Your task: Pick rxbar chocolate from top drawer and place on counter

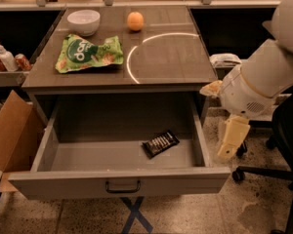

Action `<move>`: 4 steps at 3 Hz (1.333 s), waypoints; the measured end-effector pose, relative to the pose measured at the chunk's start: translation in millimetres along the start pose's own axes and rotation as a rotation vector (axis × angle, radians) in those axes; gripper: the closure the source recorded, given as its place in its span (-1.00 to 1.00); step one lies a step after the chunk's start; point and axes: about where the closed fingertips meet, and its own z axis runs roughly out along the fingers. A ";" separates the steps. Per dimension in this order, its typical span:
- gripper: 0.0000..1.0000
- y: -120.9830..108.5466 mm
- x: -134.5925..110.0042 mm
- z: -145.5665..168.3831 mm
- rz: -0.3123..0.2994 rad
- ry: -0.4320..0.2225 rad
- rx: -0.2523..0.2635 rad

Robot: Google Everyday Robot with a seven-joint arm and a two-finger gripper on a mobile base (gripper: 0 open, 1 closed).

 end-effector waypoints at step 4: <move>-1.00 -27.7 6.4 80.7 -0.093 -0.053 -0.010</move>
Offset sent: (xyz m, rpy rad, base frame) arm 0.0054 0.0136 -0.0388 0.0323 0.0178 0.0378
